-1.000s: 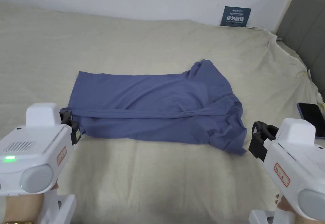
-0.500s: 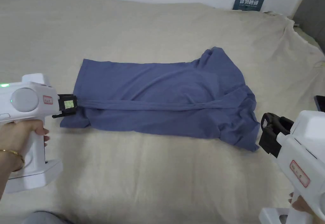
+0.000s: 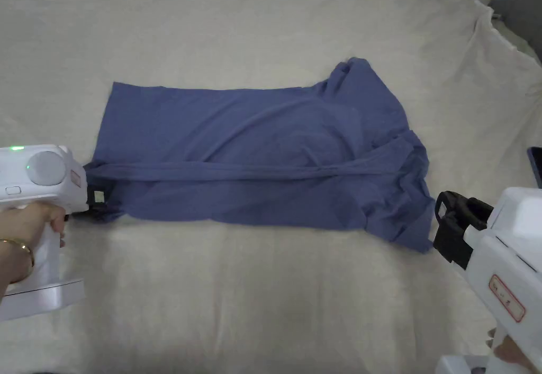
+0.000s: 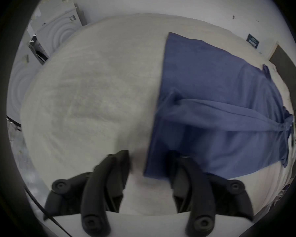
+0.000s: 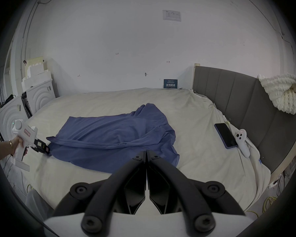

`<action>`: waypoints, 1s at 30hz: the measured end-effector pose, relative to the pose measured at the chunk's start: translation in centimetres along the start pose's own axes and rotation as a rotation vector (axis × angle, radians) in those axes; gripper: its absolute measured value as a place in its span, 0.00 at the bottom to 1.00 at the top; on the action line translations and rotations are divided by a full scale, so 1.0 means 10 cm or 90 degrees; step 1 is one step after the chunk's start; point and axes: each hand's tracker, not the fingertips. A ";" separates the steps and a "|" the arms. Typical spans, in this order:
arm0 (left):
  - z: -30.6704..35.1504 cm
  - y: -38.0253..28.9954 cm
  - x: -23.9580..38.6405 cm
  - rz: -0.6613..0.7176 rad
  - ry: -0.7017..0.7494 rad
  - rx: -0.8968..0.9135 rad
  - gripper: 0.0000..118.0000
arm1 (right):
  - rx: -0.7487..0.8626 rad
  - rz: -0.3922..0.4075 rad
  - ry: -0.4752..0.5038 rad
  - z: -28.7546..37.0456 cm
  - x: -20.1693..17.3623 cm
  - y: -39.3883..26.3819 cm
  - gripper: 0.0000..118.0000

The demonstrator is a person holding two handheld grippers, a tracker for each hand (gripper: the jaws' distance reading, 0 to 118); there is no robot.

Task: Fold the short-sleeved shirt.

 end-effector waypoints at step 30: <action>0.36 0.01 -0.08 0.020 -0.032 0.092 0.00 | -0.467 -0.086 -0.064 -1.79 0.48 -0.20 0.19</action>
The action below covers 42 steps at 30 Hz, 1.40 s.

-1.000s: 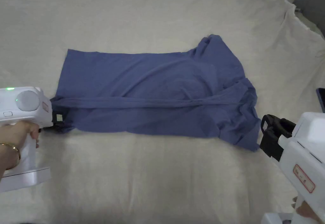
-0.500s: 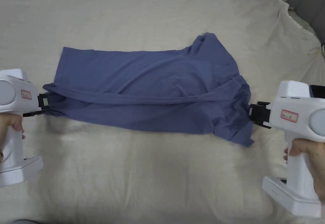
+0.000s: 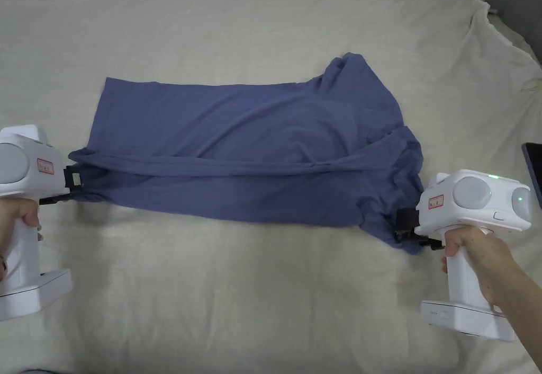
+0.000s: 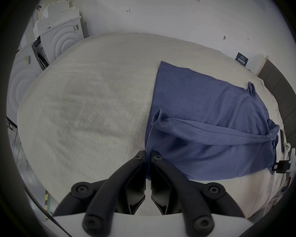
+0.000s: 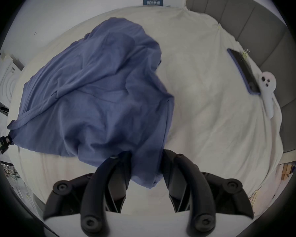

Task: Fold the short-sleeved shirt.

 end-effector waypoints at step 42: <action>1.21 -0.93 -0.65 0.087 0.037 0.124 0.98 | 0.249 0.058 -0.004 1.54 0.84 -0.90 0.82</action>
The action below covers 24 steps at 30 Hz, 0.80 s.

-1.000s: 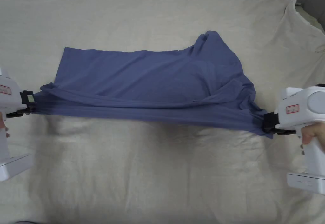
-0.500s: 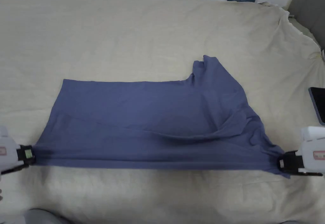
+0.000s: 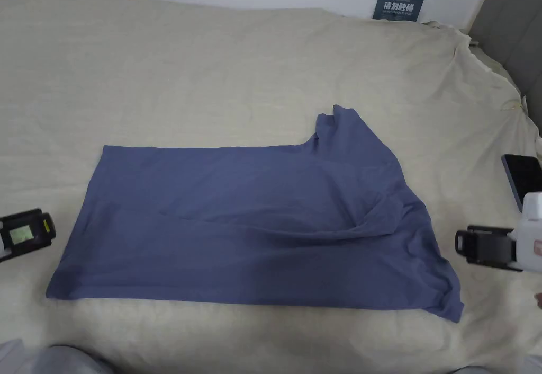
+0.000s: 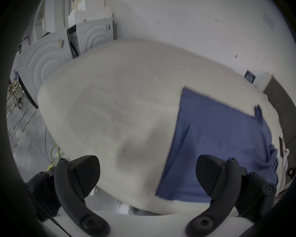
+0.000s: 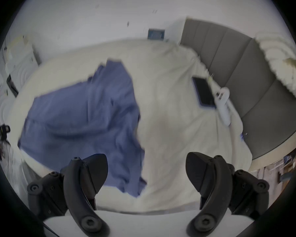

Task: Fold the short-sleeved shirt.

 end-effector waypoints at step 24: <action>0.30 -0.24 1.04 -0.130 -0.146 0.223 0.00 | 0.303 0.006 0.084 0.29 -0.94 -0.17 0.00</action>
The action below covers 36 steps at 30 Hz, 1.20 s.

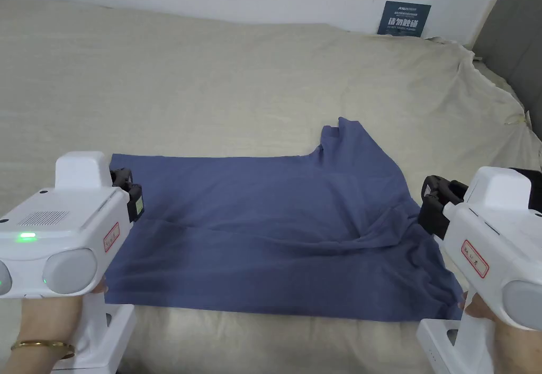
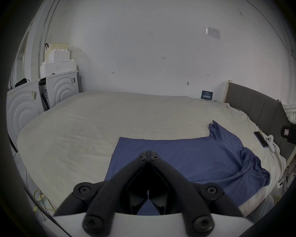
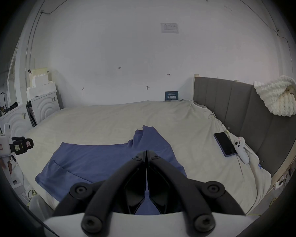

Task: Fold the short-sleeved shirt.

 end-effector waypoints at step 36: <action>-3.17 0.63 -0.86 0.048 0.148 -0.429 0.86 | -0.072 -0.011 0.017 -1.26 -0.29 0.34 0.00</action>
